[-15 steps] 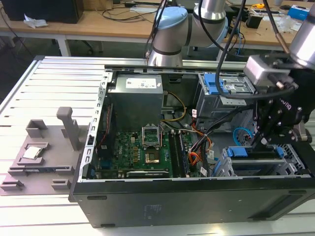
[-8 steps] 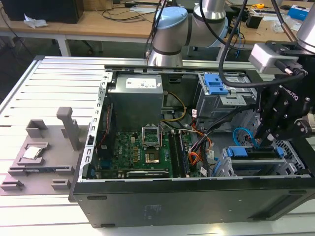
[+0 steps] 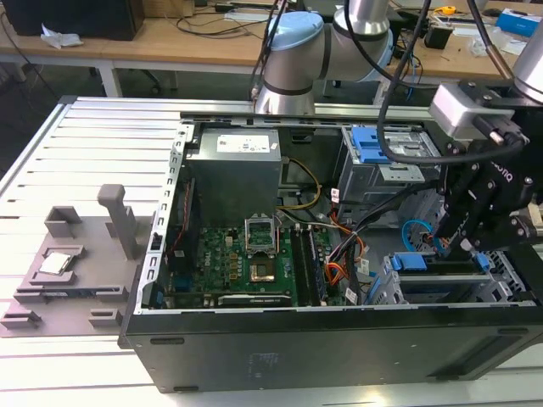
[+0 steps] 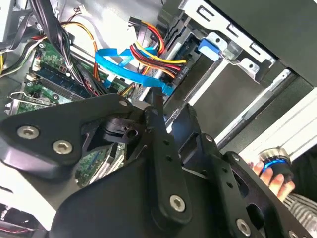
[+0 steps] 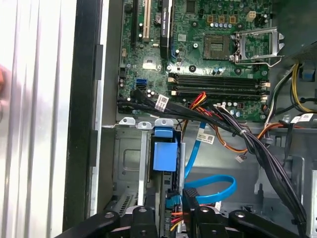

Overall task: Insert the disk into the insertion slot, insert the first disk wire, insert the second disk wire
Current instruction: 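Insert the second disk wire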

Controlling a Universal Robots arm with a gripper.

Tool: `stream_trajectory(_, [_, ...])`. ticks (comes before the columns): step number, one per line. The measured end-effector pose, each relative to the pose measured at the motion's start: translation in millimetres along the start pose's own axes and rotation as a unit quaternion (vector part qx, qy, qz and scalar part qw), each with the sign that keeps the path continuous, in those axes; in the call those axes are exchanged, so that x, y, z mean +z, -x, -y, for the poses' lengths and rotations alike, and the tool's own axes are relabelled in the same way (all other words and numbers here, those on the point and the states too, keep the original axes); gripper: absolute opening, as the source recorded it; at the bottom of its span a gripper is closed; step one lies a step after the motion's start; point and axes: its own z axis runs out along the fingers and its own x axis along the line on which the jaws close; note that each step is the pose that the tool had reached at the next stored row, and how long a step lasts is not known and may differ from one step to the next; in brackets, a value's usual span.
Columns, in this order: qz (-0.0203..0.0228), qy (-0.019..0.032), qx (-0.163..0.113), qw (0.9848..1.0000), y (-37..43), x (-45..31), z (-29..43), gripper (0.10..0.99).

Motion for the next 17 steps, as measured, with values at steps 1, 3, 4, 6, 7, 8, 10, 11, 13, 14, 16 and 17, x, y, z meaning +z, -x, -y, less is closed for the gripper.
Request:
stream_trajectory(1, [0.006,-0.0003,0.0,1.0,-3.4,1.8,-0.2,0.353])
stream_trajectory(3, [0.0131,-0.0006,-0.001,0.9999,-3.3,5.5,-0.3,0.353])
stream_trajectory(4, [0.015,-0.0008,-0.001,0.9999,-3.3,6.7,-0.2,0.353])
stream_trajectory(6, [0.0173,-0.0009,-0.001,0.9999,-3.2,11.1,0.0,0.353])
stream_trajectory(7, [0.018,-0.0009,-0.001,0.9998,-3.1,13.0,0.1,0.353])
stream_trajectory(8, [0.0191,-0.001,-0.001,0.9998,-3.1,14.3,0.1,0.353])
stream_trajectory(10, [0.0245,-0.0012,-0.001,0.9997,-2.7,17.9,0.3,0.353])
stream_trajectory(11, [0.0271,-0.0014,-0.001,0.9996,-2.0,18.7,0.3,0.353])
stream_trajectory(13, [0.0292,-0.0015,-0.001,0.9996,0.8,19.7,0.5,0.353])
stream_trajectory(14, [0.0293,-0.0015,-0.001,0.9996,2.1,19.9,0.6,0.353])
stream_trajectory(16, [0.0293,-0.0015,-0.001,0.9996,5.1,20.0,0.7,0.353])
stream_trajectory(17, [0.0295,-0.0015,-0.001,0.9996,8.3,20.0,0.9,0.353])
